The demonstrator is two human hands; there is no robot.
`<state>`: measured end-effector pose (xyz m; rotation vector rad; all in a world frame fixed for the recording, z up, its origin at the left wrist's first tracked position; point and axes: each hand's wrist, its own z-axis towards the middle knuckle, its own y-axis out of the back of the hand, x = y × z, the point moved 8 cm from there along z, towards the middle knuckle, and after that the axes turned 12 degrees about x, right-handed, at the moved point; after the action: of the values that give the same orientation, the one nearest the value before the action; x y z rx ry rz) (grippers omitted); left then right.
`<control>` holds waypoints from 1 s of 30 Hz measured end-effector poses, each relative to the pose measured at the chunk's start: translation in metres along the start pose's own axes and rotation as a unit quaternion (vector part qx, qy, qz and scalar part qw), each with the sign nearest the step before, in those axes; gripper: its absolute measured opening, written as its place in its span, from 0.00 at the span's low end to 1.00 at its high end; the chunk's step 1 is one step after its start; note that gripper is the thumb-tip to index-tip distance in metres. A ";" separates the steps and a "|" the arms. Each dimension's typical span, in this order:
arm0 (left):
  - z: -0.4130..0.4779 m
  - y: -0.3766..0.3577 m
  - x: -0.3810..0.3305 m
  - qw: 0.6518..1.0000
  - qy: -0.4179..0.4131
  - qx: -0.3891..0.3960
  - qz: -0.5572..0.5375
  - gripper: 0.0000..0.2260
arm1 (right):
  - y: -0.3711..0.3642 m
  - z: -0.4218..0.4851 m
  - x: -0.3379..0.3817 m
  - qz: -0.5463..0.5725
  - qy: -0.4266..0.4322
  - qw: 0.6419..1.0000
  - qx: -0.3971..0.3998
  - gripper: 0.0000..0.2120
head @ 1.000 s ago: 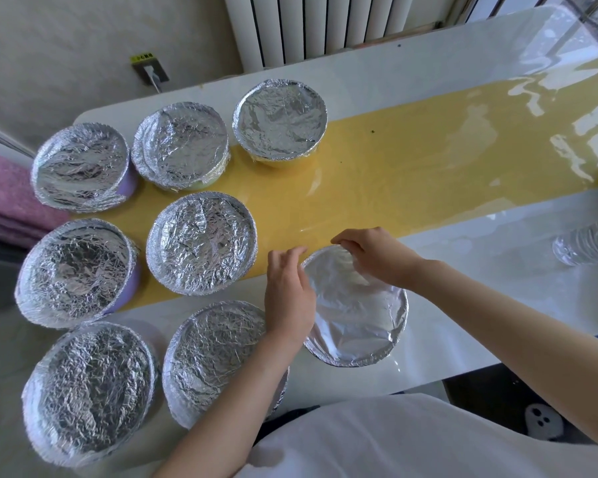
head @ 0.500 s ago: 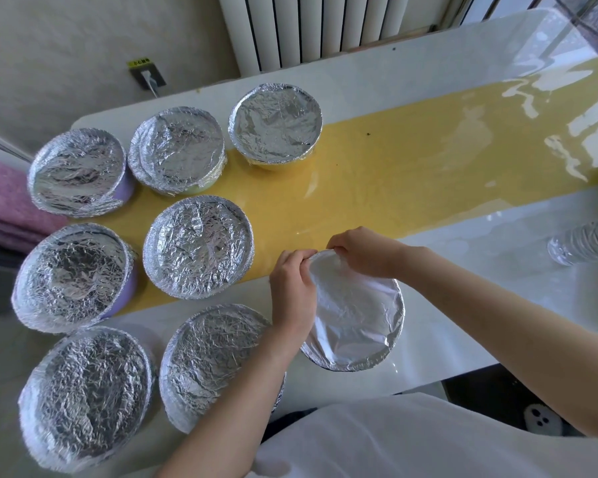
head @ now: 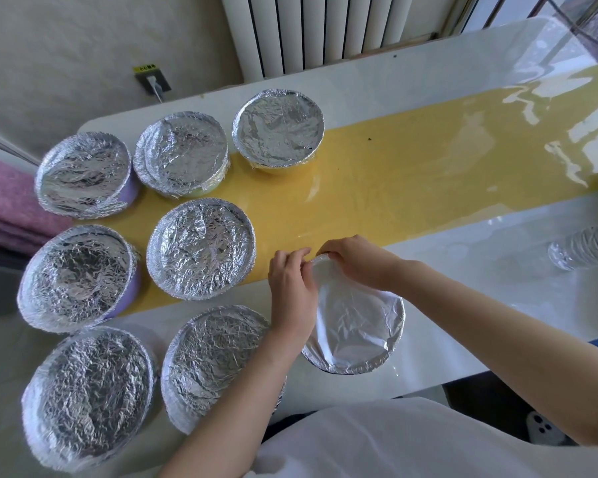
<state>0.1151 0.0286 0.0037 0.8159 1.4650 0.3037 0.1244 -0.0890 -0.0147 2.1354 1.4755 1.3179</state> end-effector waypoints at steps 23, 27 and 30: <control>-0.010 -0.002 0.006 0.999 0.011 -0.036 -0.025 0.04 | -0.001 0.008 0.013 -0.025 -0.009 0.999 0.048 0.19; -0.008 -0.007 0.003 1.000 0.016 -0.014 -0.022 0.05 | 0.002 0.007 0.006 0.049 -0.041 0.994 0.089 0.18; -0.004 -0.009 0.003 1.000 0.021 0.003 -0.017 0.08 | 0.008 0.003 -0.002 0.106 -0.054 0.991 0.062 0.17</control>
<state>0.1091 0.0254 -0.0043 0.7929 1.5187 0.2934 0.1316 -0.0937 -0.0121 2.4598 1.3528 1.1788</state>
